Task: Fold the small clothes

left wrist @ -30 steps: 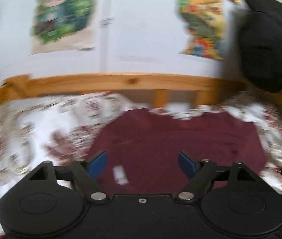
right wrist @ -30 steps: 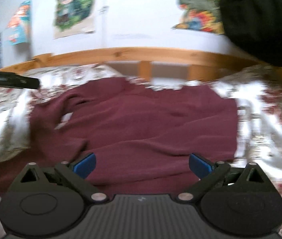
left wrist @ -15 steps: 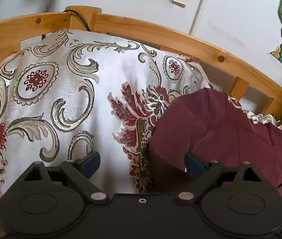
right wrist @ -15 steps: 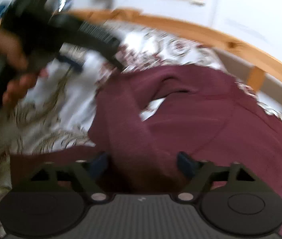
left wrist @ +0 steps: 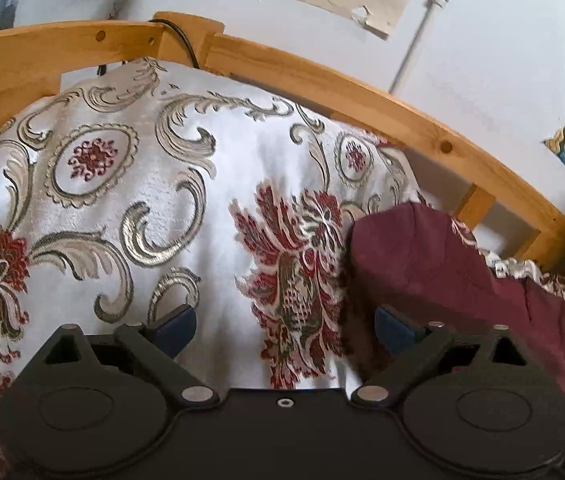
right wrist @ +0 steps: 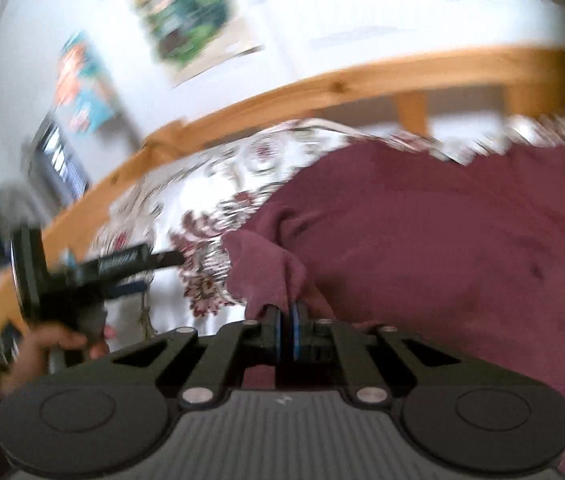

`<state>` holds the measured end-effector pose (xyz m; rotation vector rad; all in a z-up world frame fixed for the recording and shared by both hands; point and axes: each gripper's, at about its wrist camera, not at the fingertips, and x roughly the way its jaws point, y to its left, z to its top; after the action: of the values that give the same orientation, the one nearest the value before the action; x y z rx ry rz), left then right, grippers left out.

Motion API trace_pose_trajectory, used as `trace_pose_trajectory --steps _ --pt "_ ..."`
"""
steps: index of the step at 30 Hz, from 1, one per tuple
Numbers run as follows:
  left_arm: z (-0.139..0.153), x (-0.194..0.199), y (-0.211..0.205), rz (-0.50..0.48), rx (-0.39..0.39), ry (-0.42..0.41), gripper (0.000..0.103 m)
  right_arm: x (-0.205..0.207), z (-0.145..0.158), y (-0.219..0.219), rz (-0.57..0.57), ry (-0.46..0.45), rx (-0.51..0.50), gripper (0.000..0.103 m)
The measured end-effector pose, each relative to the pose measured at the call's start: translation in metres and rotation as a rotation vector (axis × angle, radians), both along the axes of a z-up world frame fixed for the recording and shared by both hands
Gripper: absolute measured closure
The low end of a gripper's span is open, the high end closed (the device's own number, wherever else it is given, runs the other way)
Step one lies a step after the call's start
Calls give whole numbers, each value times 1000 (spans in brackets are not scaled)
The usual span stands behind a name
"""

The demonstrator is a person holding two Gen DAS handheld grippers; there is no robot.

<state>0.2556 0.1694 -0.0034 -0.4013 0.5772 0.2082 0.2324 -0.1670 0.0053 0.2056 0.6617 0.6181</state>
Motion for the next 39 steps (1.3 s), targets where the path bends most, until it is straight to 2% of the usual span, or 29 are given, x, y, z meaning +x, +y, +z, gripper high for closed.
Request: trace_pose_trajectory --steps 2,6,8,9,11,12,14,19,22,24,26,30,34,36,37,38,39 --pt "-2 1 -5 -17 2 12 7 -1 -11 -31 -64 68 53 96" --pt "-7 2 -14 -65 -4 26 7 2 -46 -68 -161 202 76 95" --pt "-11 3 -18 -90 -16 32 7 0 -62 -76 -187 245 72 90" --pt "-13 3 -19 -101 -28 34 7 -1 -67 -80 -201 256 56 84" --pt "-19 6 -20 -113 -56 38 8 -4 -69 -84 -221 249 11 70" --pt "-21 8 -20 -119 -71 34 8 -5 -67 -83 -222 235 -7 66" --pt "-26 15 -20 -132 -102 14 10 1 -59 -80 -217 195 -52 49" --pt "-40 43 -19 -202 -222 -55 22 31 -32 -50 -161 73 -137 37" --pt "-54 60 -17 -216 -325 -88 32 68 -19 -24 -123 7 -153 37" --pt "-62 70 -18 -250 -389 -85 49 97 -14 -3 -96 -14 -149 38" --pt "-69 77 -20 -276 -430 -88 57 127 -11 20 -60 -23 -143 43" --pt "-79 84 -11 -249 -501 -110 59 184 -9 73 6 -44 -130 43" --pt "-86 85 4 -199 -602 -140 60 230 -14 124 55 -22 -156 43" --pt "-89 88 8 -190 -629 -142 67 244 -18 140 62 -4 -153 43" --pt "-91 90 10 -190 -646 -141 70 251 -20 147 67 10 -149 46" --pt "-94 91 11 -191 -666 -139 80 254 -22 151 71 19 -148 63" --pt "-96 94 12 -195 -688 -138 100 257 -24 155 82 29 -152 77"
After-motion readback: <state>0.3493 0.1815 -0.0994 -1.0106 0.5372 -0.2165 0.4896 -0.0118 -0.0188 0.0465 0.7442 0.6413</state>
